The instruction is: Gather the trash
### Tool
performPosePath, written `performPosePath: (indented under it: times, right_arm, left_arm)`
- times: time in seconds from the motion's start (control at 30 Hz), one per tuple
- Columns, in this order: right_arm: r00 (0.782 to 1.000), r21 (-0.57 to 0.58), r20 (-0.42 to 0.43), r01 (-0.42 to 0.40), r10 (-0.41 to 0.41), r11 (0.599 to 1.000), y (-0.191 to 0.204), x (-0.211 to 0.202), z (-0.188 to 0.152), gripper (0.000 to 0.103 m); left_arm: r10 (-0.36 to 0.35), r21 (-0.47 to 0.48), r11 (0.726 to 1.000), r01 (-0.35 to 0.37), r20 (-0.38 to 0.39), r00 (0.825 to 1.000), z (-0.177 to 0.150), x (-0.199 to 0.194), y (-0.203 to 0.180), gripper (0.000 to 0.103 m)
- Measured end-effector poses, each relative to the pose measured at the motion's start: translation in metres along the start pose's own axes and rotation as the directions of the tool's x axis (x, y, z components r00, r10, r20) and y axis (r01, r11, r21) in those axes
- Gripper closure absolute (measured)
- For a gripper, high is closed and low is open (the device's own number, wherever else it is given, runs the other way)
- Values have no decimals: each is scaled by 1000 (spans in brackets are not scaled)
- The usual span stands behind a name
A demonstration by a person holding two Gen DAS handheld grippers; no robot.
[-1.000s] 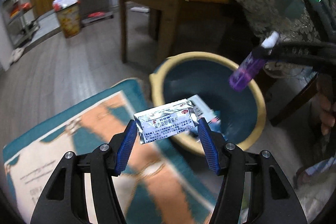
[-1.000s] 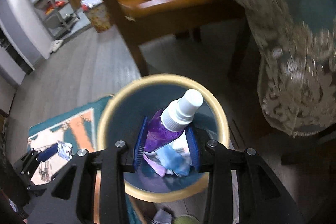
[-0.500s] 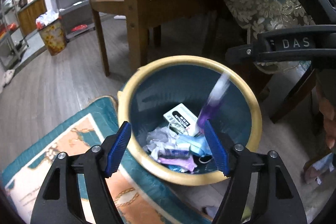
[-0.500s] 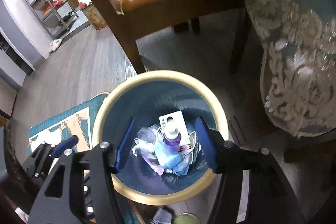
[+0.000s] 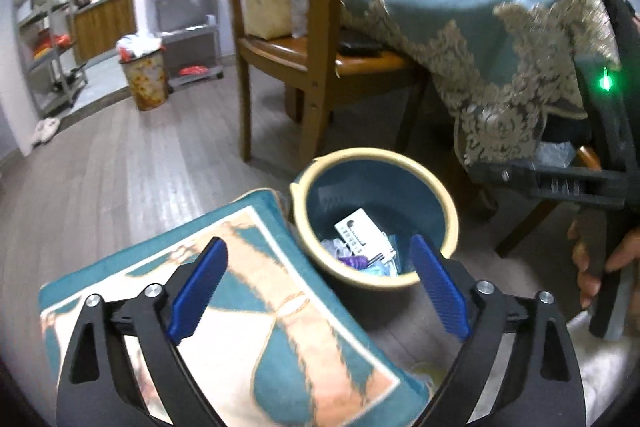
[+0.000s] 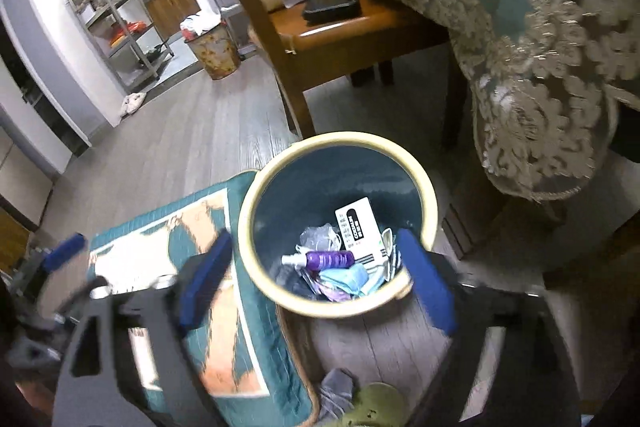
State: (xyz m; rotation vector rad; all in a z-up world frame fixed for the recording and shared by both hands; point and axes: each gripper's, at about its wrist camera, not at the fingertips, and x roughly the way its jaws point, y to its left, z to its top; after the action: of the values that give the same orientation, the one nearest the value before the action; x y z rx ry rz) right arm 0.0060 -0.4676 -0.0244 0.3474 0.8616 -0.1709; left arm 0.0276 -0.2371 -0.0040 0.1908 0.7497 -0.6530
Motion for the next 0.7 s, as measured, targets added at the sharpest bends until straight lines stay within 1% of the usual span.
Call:
performPosePath:
  times: [0.03,0.17,0.23,0.27,0.33,0.47,0.63,0.7]
  right_arm:
    - [1000,-9,13,5,-5,1000,4,-8,-7,5]
    - [999,-28,30,22,-21,999,20,-30,-39,6]
    - [998,-45,37,56,-54,997,31,-37,-53,6]
    - [997,-44,52,66,-64,997,35,-42,-59,6]
    - [993,-44,100,66,-62,997,41,-53,-69,6]
    - [981,-75,164,114,-101,991,55,-62,-78,6]
    - [975,-68,181,140,-125,988,54,-63,-78,6]
    - [976,-57,178,140,-128,988,51,-63,-78,6]
  left_arm:
    - [2,-9,1000,-2,11,1000,-3,-11,2,7]
    - [23,-42,999,-20,63,998,-21,-54,7,5]
    - [23,-45,999,-20,67,997,-27,-63,7,5]
    - [21,-34,999,-19,69,997,-28,-65,5,5]
    - [47,-14,999,-46,75,996,-32,-67,2,5]
    - [70,4,998,-70,64,995,-37,-69,-2,5]
    - [113,47,992,-117,68,991,-41,-69,-7,5]
    - [113,49,992,-116,66,991,-41,-68,-7,5]
